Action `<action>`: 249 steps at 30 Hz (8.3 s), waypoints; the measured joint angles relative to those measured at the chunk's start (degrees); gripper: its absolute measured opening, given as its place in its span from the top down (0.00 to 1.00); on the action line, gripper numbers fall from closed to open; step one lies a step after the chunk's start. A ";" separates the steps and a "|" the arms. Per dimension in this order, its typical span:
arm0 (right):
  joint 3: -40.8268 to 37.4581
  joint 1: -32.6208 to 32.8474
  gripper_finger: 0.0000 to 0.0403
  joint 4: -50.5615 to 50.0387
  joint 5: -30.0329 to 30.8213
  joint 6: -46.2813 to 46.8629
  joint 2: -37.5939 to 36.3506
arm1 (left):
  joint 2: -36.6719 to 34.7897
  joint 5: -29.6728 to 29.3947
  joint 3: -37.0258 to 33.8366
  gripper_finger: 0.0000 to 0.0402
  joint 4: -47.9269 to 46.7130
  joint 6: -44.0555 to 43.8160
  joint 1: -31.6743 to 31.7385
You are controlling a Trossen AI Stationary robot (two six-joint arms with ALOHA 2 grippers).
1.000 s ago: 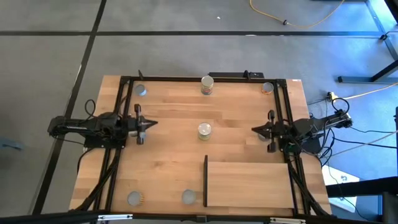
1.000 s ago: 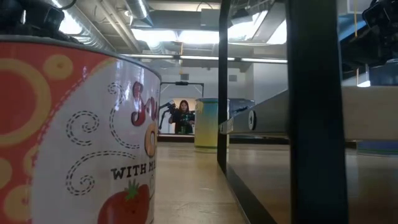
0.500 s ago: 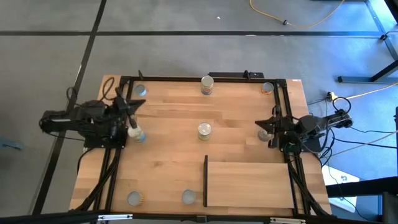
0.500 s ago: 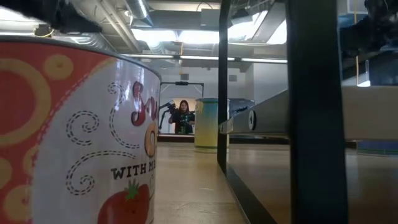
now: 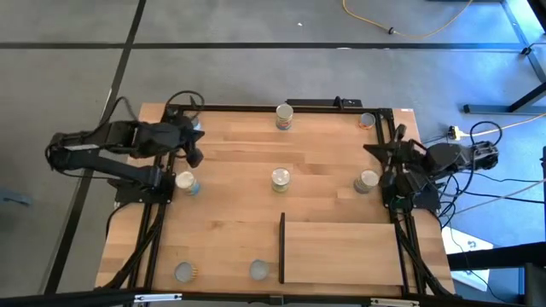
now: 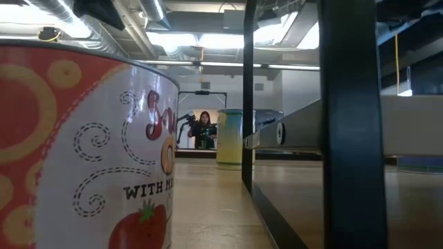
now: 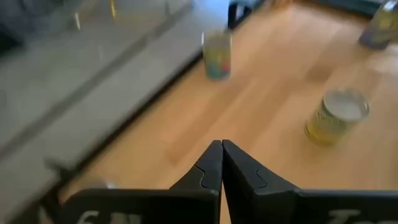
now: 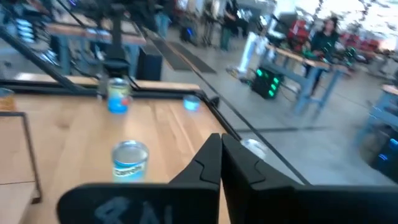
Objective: Pick and place cans onto a shelf
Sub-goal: Move the bottom canned tomatoes to the center of the table
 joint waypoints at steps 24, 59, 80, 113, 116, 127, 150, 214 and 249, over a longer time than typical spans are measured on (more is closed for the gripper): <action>19.41 0.00 0.99 -20.73 -7.99 31.73 20.85 | 11.23 16.59 7.07 1.00 -17.72 -5.06 7.45; 19.30 0.00 0.99 -20.27 -11.63 32.56 20.83 | 21.69 32.96 5.83 0.84 -31.05 -36.88 7.06; 19.30 0.00 0.99 -20.12 -12.70 32.53 20.81 | 21.94 37.60 -9.15 0.83 -19.78 -40.60 4.24; 19.30 0.00 0.99 -20.12 -12.55 32.56 20.81 | 31.38 31.54 -9.14 0.83 -18.83 -40.57 -0.61; 19.30 0.00 0.99 -20.10 -12.56 32.76 20.81 | 31.38 31.54 -9.15 0.84 -19.11 -40.51 -0.57; 19.30 0.00 0.99 -16.98 -12.97 32.74 20.81 | 31.38 32.98 -9.24 0.99 -21.76 -36.62 -0.39; 19.30 0.00 0.99 -17.06 -12.97 32.52 20.83 | 29.88 31.81 9.61 1.00 -29.05 -14.89 0.99; 19.30 -0.02 0.99 -22.77 -2.78 34.18 20.72 | 68.96 23.33 60.81 1.00 -18.61 36.35 10.38; 19.32 -0.02 0.99 -22.77 -2.35 34.01 20.72 | 68.74 28.53 37.54 0.98 -4.21 38.97 11.24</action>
